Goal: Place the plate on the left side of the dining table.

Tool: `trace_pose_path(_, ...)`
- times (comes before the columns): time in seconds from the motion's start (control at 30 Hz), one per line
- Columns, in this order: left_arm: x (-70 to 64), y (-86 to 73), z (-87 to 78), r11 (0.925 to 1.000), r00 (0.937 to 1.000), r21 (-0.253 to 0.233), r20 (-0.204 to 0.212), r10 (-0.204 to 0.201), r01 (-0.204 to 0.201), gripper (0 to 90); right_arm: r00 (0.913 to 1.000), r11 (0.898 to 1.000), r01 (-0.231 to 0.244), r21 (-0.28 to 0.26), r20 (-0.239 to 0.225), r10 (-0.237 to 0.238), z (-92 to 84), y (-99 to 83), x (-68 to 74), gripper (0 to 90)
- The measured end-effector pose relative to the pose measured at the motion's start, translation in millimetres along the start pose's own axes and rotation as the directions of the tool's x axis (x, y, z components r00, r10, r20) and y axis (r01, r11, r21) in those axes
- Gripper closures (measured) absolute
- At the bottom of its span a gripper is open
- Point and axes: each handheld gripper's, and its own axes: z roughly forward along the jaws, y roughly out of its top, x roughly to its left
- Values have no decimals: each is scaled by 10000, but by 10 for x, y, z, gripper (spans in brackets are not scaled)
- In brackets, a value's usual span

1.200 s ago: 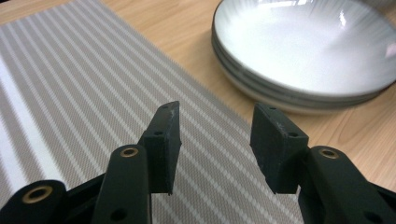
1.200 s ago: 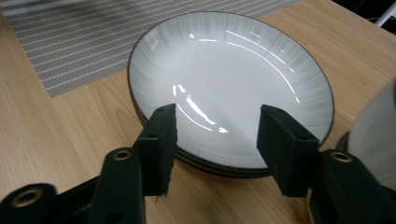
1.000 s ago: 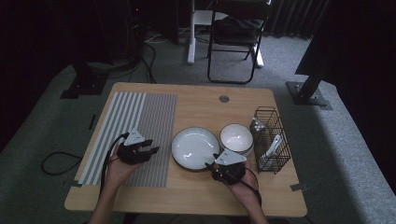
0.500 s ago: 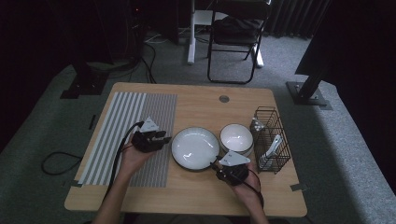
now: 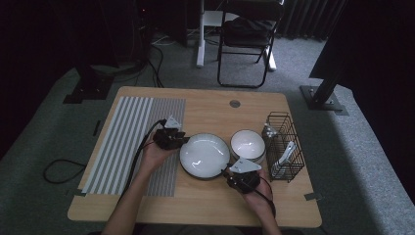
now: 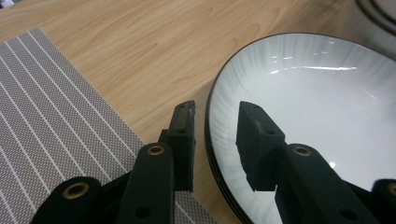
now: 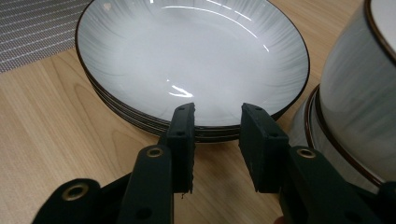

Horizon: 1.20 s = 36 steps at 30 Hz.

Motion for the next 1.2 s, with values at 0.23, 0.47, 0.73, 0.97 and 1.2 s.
trace_pose_path(0.23, 1, 20, 95, 9998, 9997, 159, 208, -89, 86, 709, 10000, 10000, -13, 71, 54, 13, 19, -17, 5, 670)
trace_pose_path(0.47, 0, 11, 161, 9995, 9994, 283, 329, -138, 129, 727, 10000, 10000, -18, 33, 43, 18, 21, -20, 2, 672)
trace_pose_path(0.73, 25, 4, 203, 9986, 9981, 254, 398, -467, 458, 767, 10000, 10000, 25, 48, 87, -26, 21, -18, 12, 676)
trace_pose_path(0.97, 44, 2, 195, 9970, 9965, 293, 411, -728, 716, 805, 9998, 9999, 95, 44, 149, -96, 21, -21, 17, 698)
trace_pose_path(1.2, 103, -7, 124, 9915, 9873, -99, 931, -1284, 1298, 805, 9992, 9997, 223, 68, 336, -225, 36, -37, 21, 704)
